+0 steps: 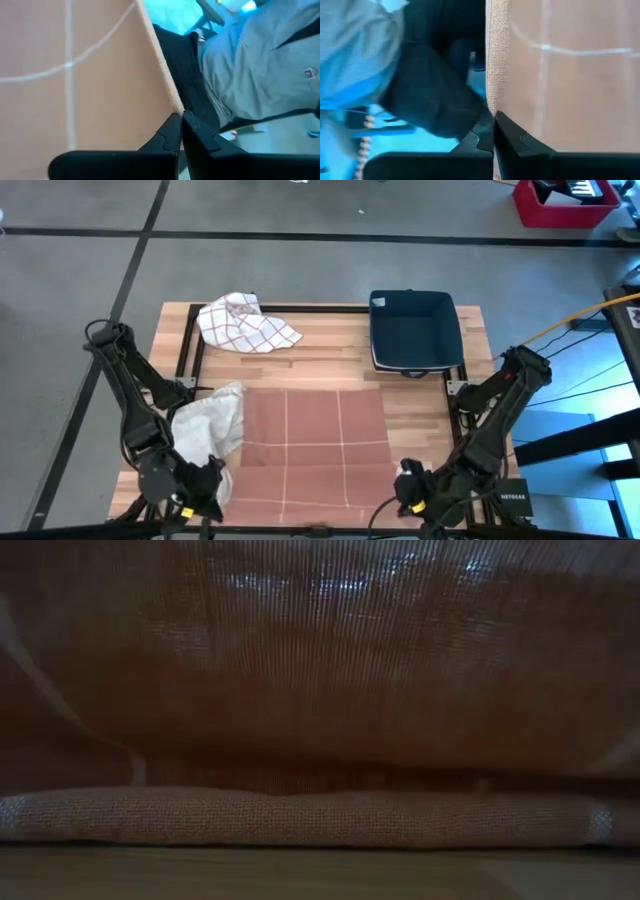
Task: Fold towel
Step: Fold the brown towel
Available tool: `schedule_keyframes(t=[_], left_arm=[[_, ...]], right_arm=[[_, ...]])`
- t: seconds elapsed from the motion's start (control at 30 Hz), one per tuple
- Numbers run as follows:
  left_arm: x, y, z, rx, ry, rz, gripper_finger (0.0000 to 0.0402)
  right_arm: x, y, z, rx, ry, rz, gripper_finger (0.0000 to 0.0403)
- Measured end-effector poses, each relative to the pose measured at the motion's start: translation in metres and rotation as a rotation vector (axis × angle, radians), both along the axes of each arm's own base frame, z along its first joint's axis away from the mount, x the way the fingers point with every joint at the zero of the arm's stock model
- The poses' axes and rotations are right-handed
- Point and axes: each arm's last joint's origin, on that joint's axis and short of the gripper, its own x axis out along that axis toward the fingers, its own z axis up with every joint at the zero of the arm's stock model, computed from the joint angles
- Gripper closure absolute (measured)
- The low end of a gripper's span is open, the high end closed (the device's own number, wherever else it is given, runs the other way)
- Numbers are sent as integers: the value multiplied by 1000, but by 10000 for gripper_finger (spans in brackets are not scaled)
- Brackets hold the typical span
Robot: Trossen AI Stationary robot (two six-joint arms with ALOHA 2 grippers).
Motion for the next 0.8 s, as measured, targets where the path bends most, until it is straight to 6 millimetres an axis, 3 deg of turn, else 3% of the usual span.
schedule_keyframes(t=[0.23,0.57,0.67,0.8], left_arm=[[-10,17,26,-46,-126,49,400],[-18,17,61,-173,-426,-3,400],[-18,14,58,-161,-412,-9,400],[-15,11,40,-98,-271,24,400]], right_arm=[[0,-10,34,-83,-58,-17,398],[-7,-13,79,-52,-156,-8,398],[-9,-11,81,-62,-187,-7,398],[-7,-3,70,-114,-163,2,398]])
